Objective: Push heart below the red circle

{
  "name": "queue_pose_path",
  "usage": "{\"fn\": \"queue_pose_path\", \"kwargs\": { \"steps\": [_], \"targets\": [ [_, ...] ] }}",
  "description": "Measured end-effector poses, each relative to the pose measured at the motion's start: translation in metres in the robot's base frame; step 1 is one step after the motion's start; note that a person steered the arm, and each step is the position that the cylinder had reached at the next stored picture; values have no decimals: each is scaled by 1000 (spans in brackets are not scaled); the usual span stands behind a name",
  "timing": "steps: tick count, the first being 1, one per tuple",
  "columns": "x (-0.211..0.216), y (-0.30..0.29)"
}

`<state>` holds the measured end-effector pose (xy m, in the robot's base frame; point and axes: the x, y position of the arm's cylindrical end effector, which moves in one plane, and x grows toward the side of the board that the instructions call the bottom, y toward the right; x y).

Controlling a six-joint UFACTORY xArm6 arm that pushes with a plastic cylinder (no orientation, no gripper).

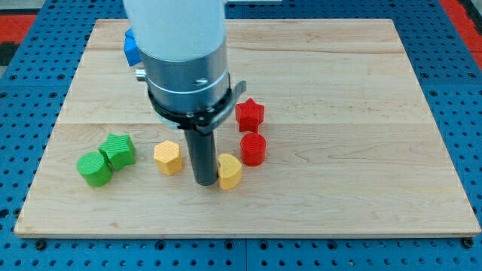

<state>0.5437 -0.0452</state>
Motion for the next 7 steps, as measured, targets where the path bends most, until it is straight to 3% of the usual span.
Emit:
{"fn": "queue_pose_path", "kwargs": {
  "steps": [1,3,5,7],
  "targets": [
    [3,0],
    [-39,21],
    [-7,8],
    [51,44]
  ]
}}
